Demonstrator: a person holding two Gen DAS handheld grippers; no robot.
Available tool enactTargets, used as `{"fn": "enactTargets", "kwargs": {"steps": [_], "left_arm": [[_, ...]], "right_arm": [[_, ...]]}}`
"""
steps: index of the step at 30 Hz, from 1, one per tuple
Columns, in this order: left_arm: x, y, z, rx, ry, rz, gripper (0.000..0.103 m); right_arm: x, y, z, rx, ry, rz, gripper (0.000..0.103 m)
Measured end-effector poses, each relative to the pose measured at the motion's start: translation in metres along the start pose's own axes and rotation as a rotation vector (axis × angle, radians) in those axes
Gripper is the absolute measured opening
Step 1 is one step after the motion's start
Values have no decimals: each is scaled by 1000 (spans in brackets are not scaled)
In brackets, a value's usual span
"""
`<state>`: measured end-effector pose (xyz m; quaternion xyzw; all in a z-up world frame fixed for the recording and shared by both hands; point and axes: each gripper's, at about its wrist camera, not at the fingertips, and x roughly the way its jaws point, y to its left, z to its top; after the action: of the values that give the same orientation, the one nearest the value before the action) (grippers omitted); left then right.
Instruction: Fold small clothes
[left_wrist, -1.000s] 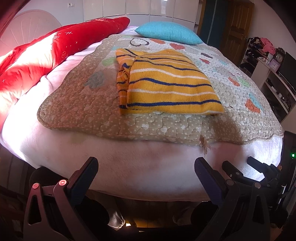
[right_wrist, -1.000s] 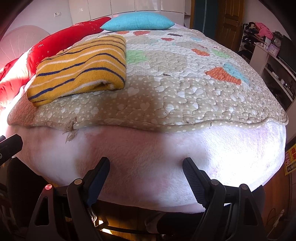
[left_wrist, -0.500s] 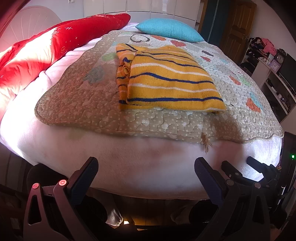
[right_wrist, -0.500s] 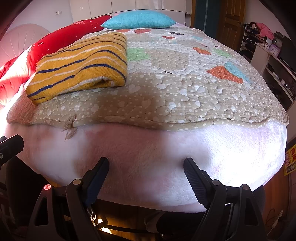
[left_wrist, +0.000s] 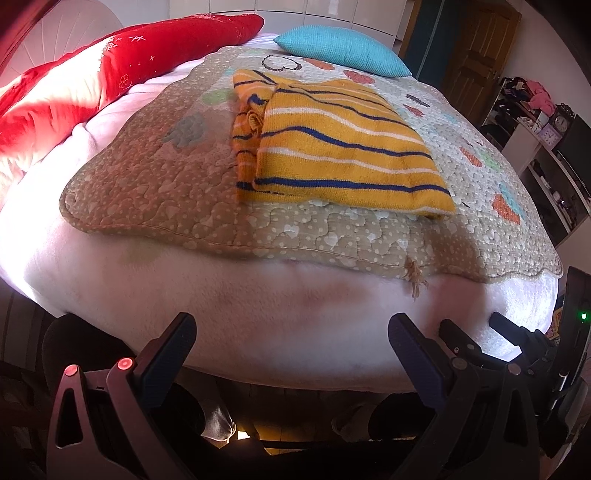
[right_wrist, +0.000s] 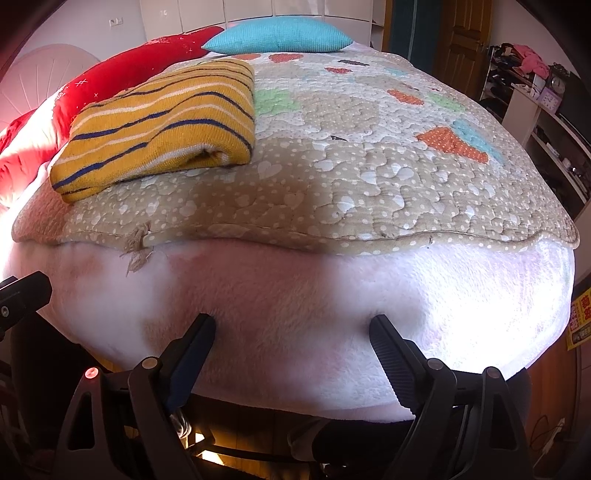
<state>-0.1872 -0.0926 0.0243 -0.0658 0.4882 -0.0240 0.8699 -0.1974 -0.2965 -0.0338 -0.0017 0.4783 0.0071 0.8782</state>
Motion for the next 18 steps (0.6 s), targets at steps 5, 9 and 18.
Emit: {"fn": "enactTargets", "kwargs": {"steps": [5,9,18], "left_arm": [[4,3,-1,-16,18,-10,103],[4,4,-1,-18,19,-14,103],[0,3,0,-16,-3,-32,103]], "right_arm": [[1,0,0,-2,2,0,90],[1,0,0,-2,2,0,91],[1,1,-1,-3,1,-1,91]]}}
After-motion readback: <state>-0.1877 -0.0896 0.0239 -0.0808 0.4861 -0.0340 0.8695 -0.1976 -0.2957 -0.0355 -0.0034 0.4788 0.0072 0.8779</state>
